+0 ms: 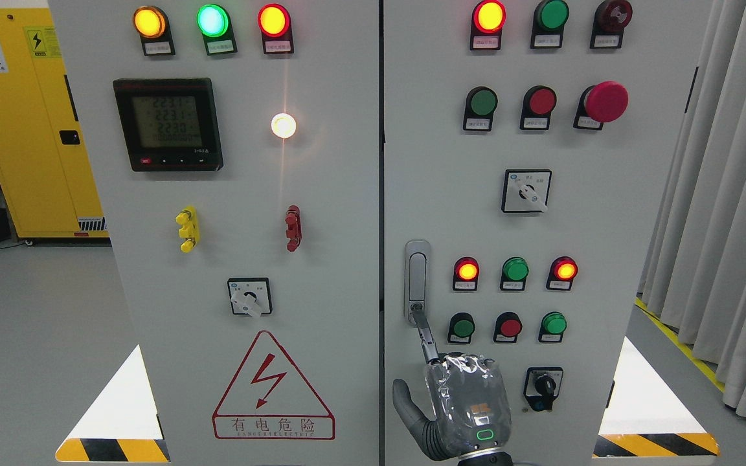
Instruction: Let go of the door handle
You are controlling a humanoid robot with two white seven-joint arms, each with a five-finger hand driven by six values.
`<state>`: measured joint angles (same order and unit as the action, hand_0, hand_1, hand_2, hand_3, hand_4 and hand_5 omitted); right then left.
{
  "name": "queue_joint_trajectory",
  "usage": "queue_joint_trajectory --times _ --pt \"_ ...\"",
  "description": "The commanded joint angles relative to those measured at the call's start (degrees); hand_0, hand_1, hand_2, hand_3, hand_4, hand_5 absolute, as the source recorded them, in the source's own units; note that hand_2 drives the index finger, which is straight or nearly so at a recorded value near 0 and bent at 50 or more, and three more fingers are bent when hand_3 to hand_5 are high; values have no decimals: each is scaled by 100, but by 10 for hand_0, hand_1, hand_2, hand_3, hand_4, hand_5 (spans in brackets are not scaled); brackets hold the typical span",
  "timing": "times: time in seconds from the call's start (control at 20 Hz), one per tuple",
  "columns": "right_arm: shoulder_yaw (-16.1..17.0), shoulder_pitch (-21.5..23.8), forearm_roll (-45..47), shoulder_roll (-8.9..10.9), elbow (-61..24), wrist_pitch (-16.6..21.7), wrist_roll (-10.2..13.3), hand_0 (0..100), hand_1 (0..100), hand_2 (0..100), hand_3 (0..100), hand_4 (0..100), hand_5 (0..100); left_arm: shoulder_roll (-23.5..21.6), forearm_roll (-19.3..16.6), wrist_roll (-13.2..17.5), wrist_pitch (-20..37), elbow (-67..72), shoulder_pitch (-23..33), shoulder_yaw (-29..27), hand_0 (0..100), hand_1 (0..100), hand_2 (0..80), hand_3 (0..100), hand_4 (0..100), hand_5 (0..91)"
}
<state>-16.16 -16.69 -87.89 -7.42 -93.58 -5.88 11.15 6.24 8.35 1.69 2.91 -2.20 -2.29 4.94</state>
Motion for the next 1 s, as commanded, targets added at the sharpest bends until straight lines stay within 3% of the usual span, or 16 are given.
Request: queue_joint_trajectory --times 0.0,0.95 --pt "-1 25 0 -5 -2 -1 10 521 390 78 1000 1000 1000 0 0 -2 8 0 0 7 120 556 0 0 0 0" --pt "8 87 0 -40 -19 -28 10 523 390 81 1000 1000 1000 0 0 -2 8 0 0 -2 120 556 0 0 0 0"
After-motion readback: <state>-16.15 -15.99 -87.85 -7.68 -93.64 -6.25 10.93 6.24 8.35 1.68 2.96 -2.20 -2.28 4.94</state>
